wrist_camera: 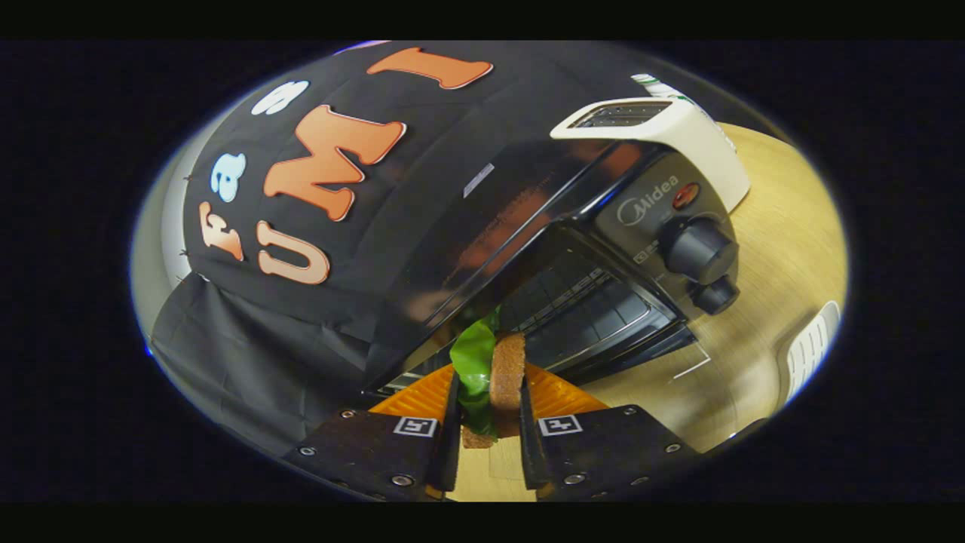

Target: Open the toaster oven, put the food inside, and close the toaster oven door.

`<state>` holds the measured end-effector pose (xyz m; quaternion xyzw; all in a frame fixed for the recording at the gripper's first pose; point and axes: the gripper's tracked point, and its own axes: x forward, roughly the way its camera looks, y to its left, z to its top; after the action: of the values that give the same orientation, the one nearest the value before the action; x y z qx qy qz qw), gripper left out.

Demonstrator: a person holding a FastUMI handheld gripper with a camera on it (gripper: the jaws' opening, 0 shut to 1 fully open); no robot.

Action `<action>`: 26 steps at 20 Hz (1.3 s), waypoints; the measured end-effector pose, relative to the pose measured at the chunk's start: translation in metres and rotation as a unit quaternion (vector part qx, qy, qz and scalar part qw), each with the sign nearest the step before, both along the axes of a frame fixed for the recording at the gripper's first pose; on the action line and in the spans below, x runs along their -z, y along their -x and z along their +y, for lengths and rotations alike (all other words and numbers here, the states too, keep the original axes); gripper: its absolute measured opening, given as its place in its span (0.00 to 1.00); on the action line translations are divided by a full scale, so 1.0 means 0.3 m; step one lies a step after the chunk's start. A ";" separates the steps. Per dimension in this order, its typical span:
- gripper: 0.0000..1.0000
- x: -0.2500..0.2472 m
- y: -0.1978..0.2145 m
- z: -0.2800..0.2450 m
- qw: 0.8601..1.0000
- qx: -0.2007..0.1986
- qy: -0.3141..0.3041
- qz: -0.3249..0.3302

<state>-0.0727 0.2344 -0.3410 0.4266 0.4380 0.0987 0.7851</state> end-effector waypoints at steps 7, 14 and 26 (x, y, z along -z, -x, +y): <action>0.34 0.043 -0.065 0.028 0.998 0.055 -0.004 -0.026; 0.36 0.097 -0.137 0.028 0.994 0.074 0.030 -0.071; 0.98 0.150 -0.141 -0.040 0.955 -0.070 0.268 -0.110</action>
<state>-0.0306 0.2224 -0.3859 0.1552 0.3885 0.0786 0.9049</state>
